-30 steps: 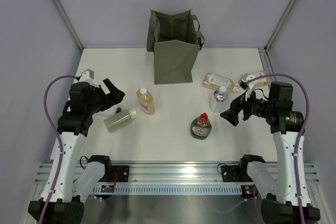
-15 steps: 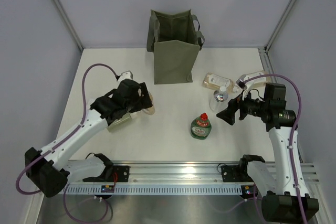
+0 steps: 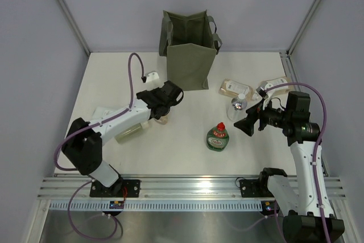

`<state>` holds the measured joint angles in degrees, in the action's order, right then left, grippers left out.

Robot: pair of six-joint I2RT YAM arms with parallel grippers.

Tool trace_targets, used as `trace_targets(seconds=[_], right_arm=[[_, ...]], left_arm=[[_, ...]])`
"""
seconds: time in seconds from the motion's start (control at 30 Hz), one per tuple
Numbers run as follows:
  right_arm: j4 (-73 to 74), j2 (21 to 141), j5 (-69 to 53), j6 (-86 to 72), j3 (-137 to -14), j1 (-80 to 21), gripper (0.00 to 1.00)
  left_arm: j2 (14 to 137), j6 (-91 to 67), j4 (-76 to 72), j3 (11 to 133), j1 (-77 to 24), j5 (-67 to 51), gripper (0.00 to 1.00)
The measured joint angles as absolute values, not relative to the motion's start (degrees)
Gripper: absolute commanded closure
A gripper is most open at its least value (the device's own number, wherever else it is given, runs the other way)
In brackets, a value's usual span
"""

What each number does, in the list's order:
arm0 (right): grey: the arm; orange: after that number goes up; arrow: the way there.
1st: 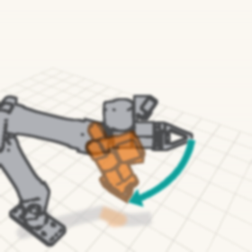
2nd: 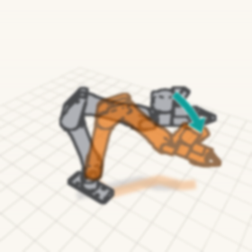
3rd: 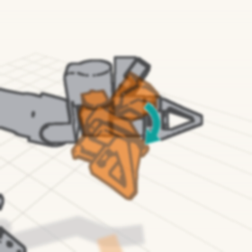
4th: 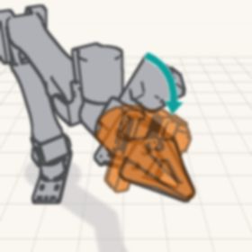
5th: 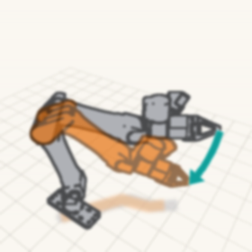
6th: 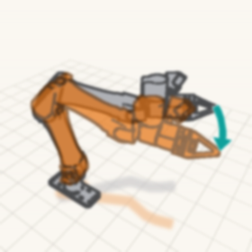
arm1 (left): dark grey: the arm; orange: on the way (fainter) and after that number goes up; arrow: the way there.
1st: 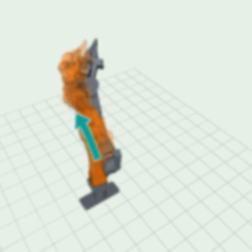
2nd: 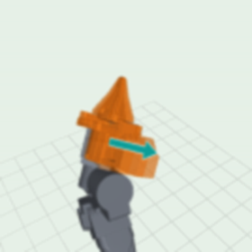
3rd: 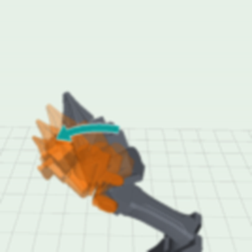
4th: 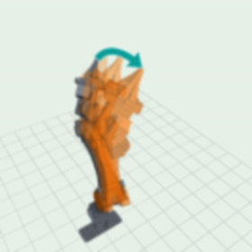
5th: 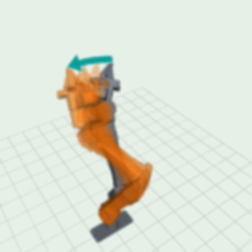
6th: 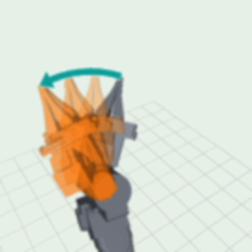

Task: Place the personal care products into the canvas bag

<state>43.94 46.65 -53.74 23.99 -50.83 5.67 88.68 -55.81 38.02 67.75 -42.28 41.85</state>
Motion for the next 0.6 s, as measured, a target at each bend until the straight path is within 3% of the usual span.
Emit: trace_targets(seconds=[0.1, 0.2, 0.33, 0.37, 0.43, 0.47, 0.6], right_arm=[[43.6, 46.5, -54.2, 24.0, -50.7, 5.7, 0.00], [43.3, 45.9, -54.3, 23.9, -50.4, 5.7, 0.00], [43.1, 45.1, -54.6, 23.8, -50.4, 5.7, 0.00], [43.1, 44.9, -54.6, 23.7, -50.4, 5.7, 0.01], [43.0, 44.6, -54.6, 23.7, -50.4, 5.7, 0.01], [43.0, 44.4, -54.6, 23.7, -50.3, 5.7, 0.00], [42.8, 43.4, -54.6, 23.6, -49.8, 5.7, 0.01]], left_arm=[[92.7, -56.0, 37.5, 69.0, -42.2, 44.9, 0.05], [95.5, -56.0, 36.6, 69.7, -41.7, 46.7, 0.14], [96.5, -55.4, 35.5, 69.8, -40.8, 47.4, 0.42], [96.5, -54.9, 34.9, 69.8, -40.6, 47.8, 0.63], [96.4, -53.8, 32.9, 69.6, -40.4, 47.6, 0.83], [96.3, -52.4, 32.0, 69.2, -40.4, 47.6, 0.98], [93.3, -46.8, 27.2, 65.7, -40.4, 45.2, 1.00]])
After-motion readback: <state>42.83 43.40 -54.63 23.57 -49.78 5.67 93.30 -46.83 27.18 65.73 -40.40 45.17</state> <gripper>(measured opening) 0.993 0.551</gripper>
